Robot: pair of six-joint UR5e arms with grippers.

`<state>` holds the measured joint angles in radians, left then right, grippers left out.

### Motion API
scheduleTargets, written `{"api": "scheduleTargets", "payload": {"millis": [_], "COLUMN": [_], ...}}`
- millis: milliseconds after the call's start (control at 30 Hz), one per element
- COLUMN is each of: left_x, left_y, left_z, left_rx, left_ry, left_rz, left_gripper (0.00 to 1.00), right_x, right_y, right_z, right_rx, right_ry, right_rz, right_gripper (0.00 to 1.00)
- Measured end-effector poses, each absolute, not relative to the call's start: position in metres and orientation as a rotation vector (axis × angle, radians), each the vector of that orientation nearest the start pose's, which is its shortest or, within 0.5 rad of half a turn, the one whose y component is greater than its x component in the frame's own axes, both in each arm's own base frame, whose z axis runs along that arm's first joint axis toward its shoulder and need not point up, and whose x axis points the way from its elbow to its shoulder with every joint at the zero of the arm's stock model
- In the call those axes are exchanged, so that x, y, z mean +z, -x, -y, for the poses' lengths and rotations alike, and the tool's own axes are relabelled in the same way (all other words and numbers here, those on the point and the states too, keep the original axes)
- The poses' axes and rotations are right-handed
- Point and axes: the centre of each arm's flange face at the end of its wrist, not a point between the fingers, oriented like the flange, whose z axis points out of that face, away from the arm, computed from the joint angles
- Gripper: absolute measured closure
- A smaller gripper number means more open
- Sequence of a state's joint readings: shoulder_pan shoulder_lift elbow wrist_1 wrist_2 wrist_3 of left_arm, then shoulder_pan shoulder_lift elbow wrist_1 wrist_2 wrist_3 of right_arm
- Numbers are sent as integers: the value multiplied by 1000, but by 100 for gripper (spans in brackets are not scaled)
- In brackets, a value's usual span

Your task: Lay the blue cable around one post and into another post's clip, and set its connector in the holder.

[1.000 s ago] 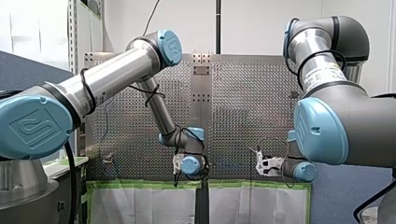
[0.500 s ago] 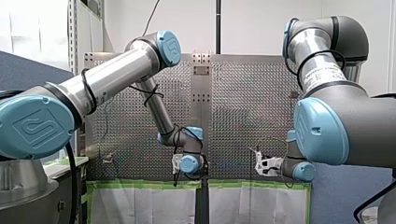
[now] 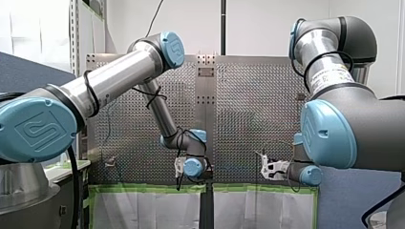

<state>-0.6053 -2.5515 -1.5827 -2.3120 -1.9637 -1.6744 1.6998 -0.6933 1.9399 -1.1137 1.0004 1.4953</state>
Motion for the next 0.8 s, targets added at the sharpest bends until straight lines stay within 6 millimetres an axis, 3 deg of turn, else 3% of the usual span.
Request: {"api": "scheduleTargets", "payload": {"millis": [433, 500, 533, 600, 633, 667, 700, 767, 800], "left_x": [-41, -41, -41, -41, -41, -41, -41, -41, -41], "left_y": [-476, -476, -476, -476, -475, -475, -475, -475, -475], "left_z": [445, 446, 446, 446, 446, 447, 447, 448, 448], "left_rx": [-191, -194, -194, -194, -195, -196, -196, -196, -196], "left_ry": [-145, -146, -147, -148, -149, -151, -152, -156, -157], "left_rz": [-1699, -1698, -1698, -1699, -1698, -1698, -1697, -1695, -1694], "left_gripper": [0, 5, 17, 17, 52, 70, 70, 97, 97], "right_x": [-48, -48, -48, -48, -48, -48, -48, -48, -48], "right_y": [-253, -253, -253, -253, -253, -253, -253, -253, -253], "right_z": [493, 493, 493, 493, 493, 493, 493, 493, 493], "right_rx": [1620, 1620, 1620, 1620, 1620, 1620, 1620, 1620, 1620], "right_ry": [-1815, -1814, -1815, -1815, -1815, -1815, -1815, -1815, -1815], "right_rz": [837, 837, 837, 837, 837, 837, 837, 838, 838], "right_gripper": [100, 100, 100, 100, 100, 100, 100, 100, 100]}}
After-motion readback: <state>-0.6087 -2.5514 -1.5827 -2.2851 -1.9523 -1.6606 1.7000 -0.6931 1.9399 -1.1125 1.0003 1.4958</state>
